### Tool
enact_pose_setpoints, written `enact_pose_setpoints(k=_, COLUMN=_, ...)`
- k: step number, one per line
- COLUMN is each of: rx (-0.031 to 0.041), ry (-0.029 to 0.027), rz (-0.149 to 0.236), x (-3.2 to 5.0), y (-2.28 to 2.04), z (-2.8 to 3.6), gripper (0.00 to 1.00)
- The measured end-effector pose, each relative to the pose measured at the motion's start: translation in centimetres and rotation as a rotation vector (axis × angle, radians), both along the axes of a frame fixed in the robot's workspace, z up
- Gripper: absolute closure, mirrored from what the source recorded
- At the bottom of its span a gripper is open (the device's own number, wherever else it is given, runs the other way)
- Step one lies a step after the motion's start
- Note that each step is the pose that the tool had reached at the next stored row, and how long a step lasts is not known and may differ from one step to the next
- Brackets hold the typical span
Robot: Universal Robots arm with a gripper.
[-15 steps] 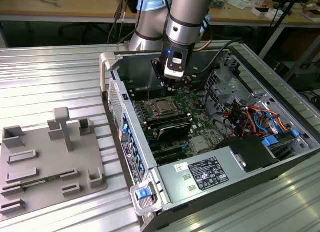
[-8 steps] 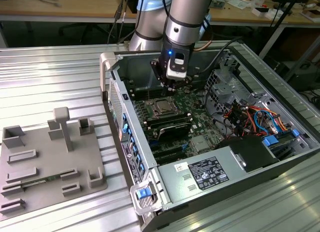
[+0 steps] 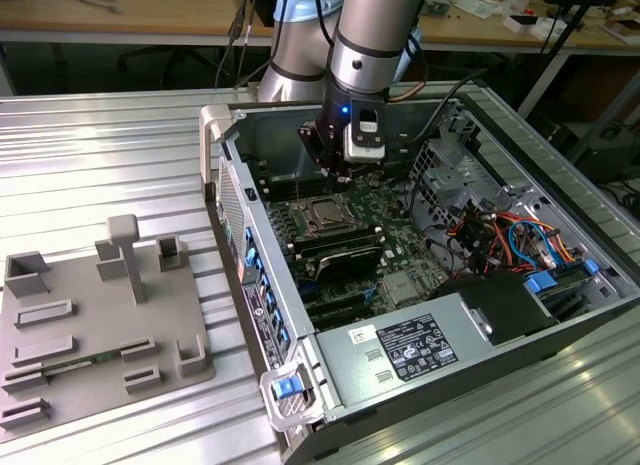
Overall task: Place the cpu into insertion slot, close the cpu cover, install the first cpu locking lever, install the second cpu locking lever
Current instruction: 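Install the first cpu locking lever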
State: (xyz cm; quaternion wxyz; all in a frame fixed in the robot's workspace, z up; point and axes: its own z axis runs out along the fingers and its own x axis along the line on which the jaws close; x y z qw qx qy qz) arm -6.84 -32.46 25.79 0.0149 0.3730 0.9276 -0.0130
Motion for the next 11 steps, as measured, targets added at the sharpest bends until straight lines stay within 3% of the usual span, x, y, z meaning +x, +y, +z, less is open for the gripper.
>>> enact_pose_setpoints(k=3, rx=0.0018, ry=-0.0152, rz=0.017, x=0.01, y=0.0, z=0.03, gripper=0.89)
enact_pose_setpoints(k=5, rx=0.0069, ry=-0.0197, rz=0.026, x=0.01, y=0.0, z=0.16, gripper=0.89)
enact_pose_setpoints(k=6, rx=0.0107, ry=-0.0208, rz=0.03, x=0.01, y=0.0, z=0.22, gripper=0.89)
enact_pose_setpoints(k=9, rx=0.0357, ry=-0.0226, rz=0.049, x=0.01, y=0.0, z=0.57, gripper=0.89)
enact_pose_setpoints(k=11, rx=0.0376, ry=-0.0231, rz=0.054, x=0.0, y=0.0, z=0.62, gripper=0.89)
